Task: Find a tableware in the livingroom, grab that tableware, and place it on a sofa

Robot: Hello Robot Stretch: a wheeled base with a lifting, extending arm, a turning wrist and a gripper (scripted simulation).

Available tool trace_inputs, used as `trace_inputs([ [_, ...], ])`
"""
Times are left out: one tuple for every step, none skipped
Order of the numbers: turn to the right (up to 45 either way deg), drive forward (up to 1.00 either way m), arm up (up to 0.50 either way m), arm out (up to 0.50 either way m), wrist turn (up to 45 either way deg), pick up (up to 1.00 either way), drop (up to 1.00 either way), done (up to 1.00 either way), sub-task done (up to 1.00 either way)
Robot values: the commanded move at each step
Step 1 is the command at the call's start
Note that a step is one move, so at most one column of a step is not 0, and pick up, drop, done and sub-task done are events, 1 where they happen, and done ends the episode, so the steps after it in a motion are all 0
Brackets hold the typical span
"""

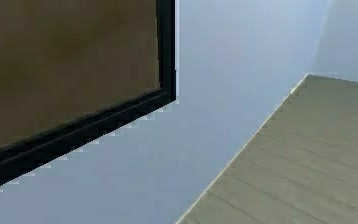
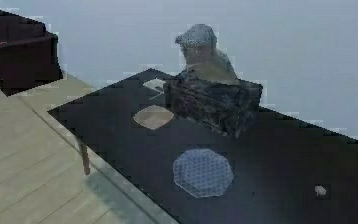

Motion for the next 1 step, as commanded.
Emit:
trace_inputs([
  [45.0, 0.00, 0.00, 0.00, 0.0, 0.00, 0.00, 0.00, 0.00],
])
